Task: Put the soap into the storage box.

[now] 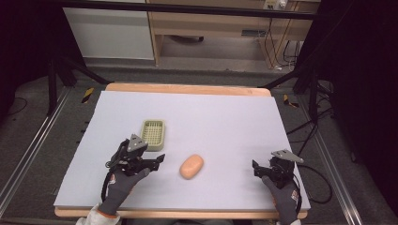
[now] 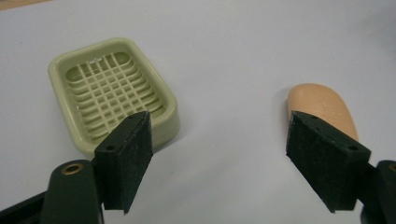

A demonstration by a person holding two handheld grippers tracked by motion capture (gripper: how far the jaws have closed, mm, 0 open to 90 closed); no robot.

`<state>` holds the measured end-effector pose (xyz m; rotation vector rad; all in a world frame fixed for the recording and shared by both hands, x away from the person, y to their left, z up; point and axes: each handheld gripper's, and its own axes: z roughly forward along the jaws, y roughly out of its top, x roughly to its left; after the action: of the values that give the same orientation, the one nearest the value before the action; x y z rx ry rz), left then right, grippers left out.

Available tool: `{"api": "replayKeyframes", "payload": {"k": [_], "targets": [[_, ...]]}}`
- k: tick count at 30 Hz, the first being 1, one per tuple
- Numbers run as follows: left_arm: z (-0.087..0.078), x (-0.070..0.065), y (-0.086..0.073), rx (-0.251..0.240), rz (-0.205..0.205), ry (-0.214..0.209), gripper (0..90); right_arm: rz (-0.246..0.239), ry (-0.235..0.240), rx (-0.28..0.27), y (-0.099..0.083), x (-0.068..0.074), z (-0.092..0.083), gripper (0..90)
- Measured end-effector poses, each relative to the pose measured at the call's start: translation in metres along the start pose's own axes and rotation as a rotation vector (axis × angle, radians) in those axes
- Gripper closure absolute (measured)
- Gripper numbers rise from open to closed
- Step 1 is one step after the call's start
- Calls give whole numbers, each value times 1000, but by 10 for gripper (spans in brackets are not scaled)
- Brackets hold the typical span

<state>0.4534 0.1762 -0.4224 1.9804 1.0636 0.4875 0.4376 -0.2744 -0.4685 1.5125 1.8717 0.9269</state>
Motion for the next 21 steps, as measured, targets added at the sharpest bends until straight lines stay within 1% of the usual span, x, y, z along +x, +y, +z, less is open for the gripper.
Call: {"api": "replayKeyframes", "payload": {"k": [2,5,8,15,21], "targets": [[1,-3,3,1,7,-6,223,-8,1,-1,0,0,0,76],[4,-7,7,1,14,-14,222,-8,3,0,0,0,1,75],[7,-10,9,-3,8,-22,222,-8,3,1,0,0,1,75],[16,-16,11,16,11,-32,222,-4,5,2,0,0,1,74],[22,-20,12,19,6,-40,221,-5,4,3,0,0,2,73]]}}
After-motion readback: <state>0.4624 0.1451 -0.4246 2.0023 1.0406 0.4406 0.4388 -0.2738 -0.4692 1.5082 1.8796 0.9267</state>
